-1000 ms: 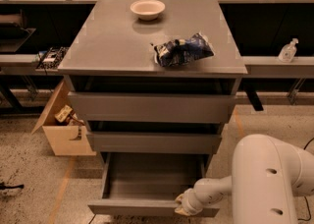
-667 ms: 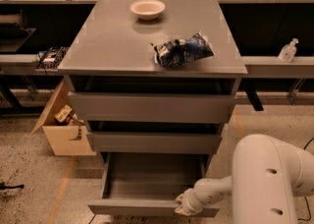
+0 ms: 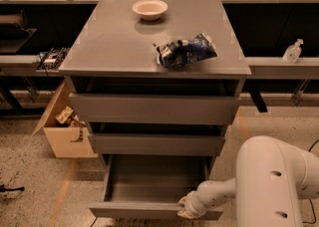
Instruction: Open bottom drawer
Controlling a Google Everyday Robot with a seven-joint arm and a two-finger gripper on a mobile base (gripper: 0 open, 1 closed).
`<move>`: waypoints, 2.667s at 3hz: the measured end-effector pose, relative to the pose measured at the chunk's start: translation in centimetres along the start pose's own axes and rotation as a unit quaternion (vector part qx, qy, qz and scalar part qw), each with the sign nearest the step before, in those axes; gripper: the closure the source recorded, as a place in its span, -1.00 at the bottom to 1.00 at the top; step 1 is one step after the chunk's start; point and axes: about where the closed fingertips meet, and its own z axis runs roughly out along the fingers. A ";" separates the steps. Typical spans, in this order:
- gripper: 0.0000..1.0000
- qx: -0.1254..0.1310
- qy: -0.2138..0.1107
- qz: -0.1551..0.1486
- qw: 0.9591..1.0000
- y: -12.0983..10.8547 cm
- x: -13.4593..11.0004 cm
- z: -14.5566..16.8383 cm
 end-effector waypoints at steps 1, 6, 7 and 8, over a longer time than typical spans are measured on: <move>0.24 0.000 0.000 0.000 1.000 0.0 0.0 0.0; -1.00 -0.004 -0.009 -0.004 1.000 -0.1 0.1 0.0; -1.00 0.011 -0.025 -0.010 1.000 -2.4 0.9 -1.4; -1.00 0.066 -0.031 -0.010 0.997 -7.0 3.0 -5.4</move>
Offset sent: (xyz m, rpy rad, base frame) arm 0.0000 0.0000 0.0000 0.0000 0.0001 0.0000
